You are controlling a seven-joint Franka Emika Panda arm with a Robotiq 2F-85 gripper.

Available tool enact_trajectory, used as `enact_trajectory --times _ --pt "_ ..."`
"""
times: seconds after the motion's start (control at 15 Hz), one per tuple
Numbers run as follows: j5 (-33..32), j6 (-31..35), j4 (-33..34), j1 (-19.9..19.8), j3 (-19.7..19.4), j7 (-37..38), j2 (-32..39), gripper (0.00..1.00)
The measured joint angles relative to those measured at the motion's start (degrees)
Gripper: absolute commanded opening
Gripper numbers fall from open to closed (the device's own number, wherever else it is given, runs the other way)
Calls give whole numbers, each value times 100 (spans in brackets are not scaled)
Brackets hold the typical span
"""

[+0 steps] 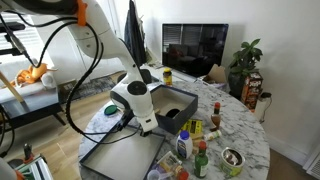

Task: Put the lid on the blue box

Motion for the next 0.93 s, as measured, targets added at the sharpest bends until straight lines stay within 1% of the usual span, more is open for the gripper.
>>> enact_trajectory --times 0.13,0.33,0.47,0.67,0.87,0.93 --pt "3 -27 -195 -5 8 -156 -122 1" --pt "196 -255 -754 -94 74 -834 -727 1" --pt "614 -564 -1128 -234 132 -1541 -1336 1" --pt "1351 -1224 -1708 -421 146 -2668 -2308 1" --pt "1895 -1842 -2322 -507 112 -3573 -3242 1" --pt "2061 -1983 -2413 -510 103 -3836 -3470 1"
